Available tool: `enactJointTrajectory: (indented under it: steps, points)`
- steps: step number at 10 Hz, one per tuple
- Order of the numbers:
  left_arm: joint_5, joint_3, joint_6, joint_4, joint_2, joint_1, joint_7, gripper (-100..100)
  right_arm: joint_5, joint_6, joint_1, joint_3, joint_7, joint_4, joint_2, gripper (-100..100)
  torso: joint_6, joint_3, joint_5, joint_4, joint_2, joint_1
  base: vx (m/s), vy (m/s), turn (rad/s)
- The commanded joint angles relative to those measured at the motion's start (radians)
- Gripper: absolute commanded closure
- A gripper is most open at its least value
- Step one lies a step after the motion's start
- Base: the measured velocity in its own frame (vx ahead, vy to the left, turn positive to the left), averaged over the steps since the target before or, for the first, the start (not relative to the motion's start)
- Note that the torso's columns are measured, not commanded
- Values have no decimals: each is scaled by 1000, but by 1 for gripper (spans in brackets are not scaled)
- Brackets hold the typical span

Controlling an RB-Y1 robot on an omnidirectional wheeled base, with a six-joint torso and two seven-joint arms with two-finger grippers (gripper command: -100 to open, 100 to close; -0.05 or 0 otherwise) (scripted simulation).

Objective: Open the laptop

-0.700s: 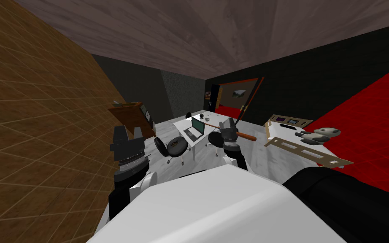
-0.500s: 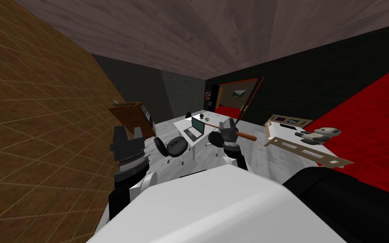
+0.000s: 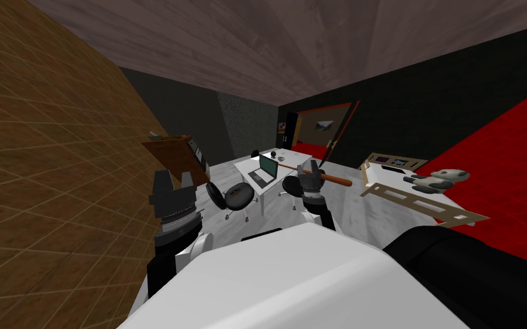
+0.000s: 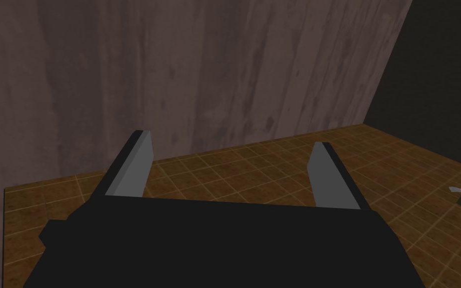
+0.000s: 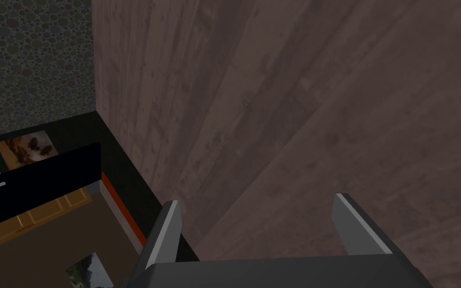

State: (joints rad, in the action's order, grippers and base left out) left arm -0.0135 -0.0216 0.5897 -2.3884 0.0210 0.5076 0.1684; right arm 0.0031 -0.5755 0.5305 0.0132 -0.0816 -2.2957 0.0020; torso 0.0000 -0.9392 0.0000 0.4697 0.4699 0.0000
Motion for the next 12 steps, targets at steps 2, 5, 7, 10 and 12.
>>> enactJointTrajectory:
  steps: [2,5,7,10,12]
  points:
    - [0,0,0,0,0,0,0,0,0,0,0,0,0,0,0,0,0,-295,0,148,148,0,0,0,0]
    - [0,0,0,0,0,0,0,0,24,7,-7,-6,23,16,-78,-100,0,-532,0,264,264,0,10,-3,28]
    - [0,0,0,0,0,0,0,0,49,15,-14,-13,48,31,-120,-100,0,-537,0,268,267,0,21,-7,46]
    - [0,0,0,0,0,0,0,0,101,29,-28,-26,97,61,-174,-100,0,-537,0,268,268,0,28,-13,62]
    - [0,0,0,0,0,0,0,0,142,41,-39,-36,137,84,-203,-100,0,-537,0,268,268,0,30,-13,86]
